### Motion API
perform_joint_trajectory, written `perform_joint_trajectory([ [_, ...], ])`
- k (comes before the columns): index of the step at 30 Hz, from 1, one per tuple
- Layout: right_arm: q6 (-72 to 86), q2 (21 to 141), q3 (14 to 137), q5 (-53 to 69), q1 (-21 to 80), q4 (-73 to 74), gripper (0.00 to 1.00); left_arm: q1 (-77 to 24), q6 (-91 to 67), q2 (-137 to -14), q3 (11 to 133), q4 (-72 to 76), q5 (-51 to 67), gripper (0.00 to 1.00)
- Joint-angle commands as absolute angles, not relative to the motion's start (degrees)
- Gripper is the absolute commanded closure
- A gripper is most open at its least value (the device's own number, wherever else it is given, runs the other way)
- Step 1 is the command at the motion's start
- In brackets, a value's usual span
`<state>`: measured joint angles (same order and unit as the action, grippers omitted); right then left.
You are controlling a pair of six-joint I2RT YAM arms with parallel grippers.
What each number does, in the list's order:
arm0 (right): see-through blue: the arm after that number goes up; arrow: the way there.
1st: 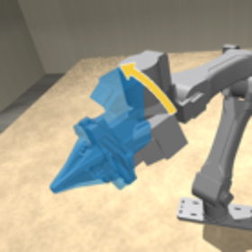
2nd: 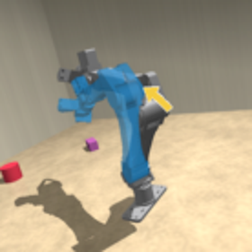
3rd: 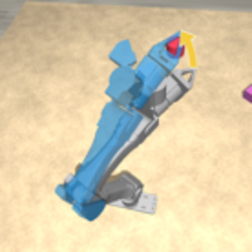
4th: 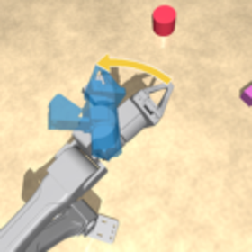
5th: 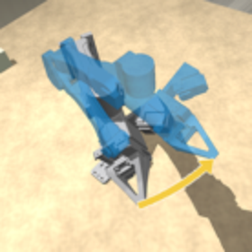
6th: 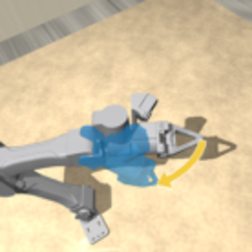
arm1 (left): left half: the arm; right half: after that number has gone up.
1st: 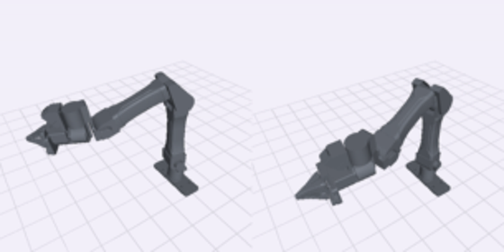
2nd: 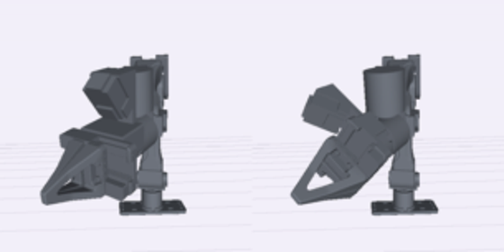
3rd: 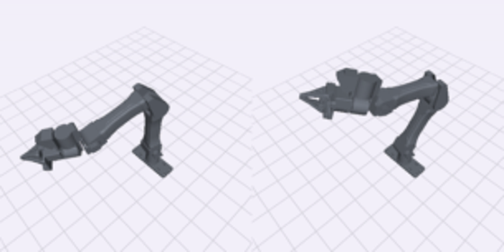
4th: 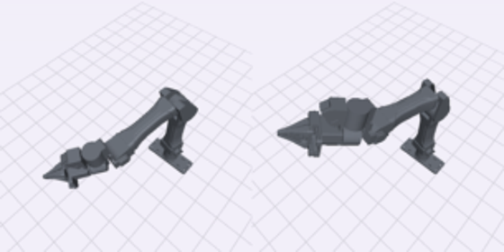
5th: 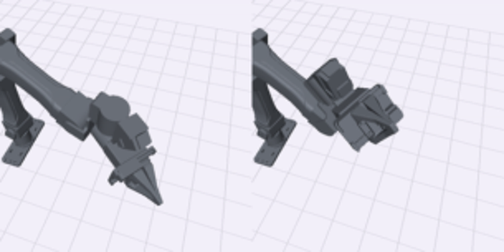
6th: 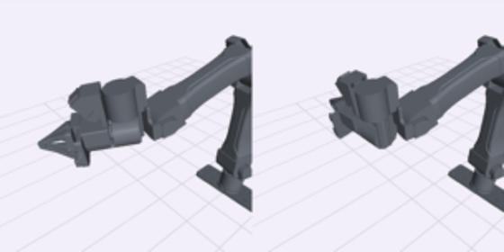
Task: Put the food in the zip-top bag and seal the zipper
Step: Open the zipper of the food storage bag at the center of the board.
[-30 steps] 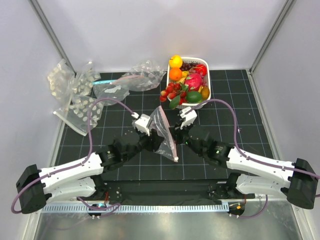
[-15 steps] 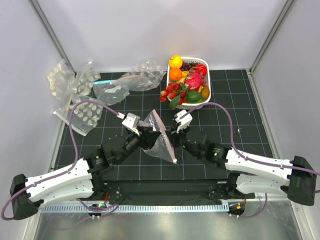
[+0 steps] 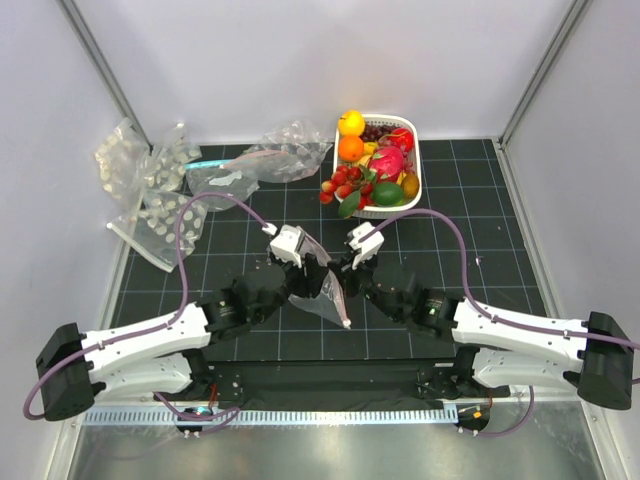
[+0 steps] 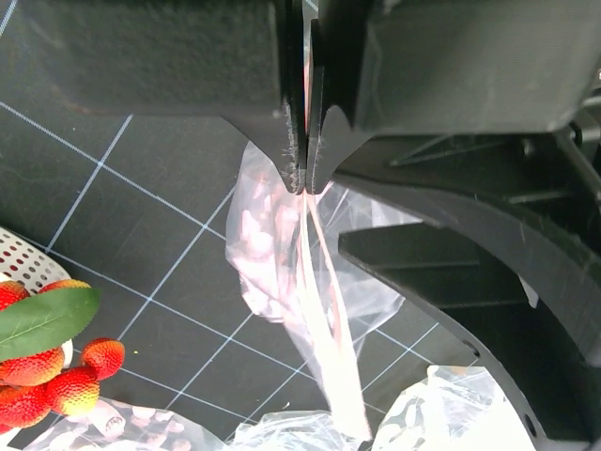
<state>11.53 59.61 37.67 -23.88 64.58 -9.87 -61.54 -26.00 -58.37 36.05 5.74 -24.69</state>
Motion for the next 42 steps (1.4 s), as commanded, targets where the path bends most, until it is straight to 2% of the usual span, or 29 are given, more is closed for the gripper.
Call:
perform_joint_trajectory([
  [1, 10.9, 59.24, 39.46, -24.35, 65.3, -12.83, 0.99, -61.7, -26.89, -56.69, 36.91, 8.09, -28.92, 0.43],
  [11, 10.9, 58.19, 38.68, -27.76, 65.92, -13.18, 0.99, -61.7, -27.24, -59.77, 39.29, 4.49, -32.33, 0.48],
  [20, 12.92, 56.6, 38.41, -41.74, 65.92, -11.08, 0.99, -61.7, -27.77, -60.11, 39.28, 2.82, -37.35, 0.48],
  [27, 12.75, 58.44, 39.64, -41.84, 65.92, -9.32, 0.99, -61.7, -27.86, -61.35, 40.87, 0.79, -36.65, 0.49],
  [33, 11.95, 62.3, 41.13, -40.96, 65.92, -8.97, 0.99, -61.7, -29.97, -53.71, 37.01, 3.33, -35.68, 0.44],
  [38, 12.3, 63.55, 41.57, -39.47, 66.01, -9.58, 0.99, -61.7, -30.67, -48.96, 33.67, 6.94, -34.89, 0.36],
  [42, 12.48, 62.49, 40.78, -37.71, 66.8, -10.9, 0.99, -61.7, -30.76, -49.3, 32.96, 9.22, -34.45, 0.37],
])
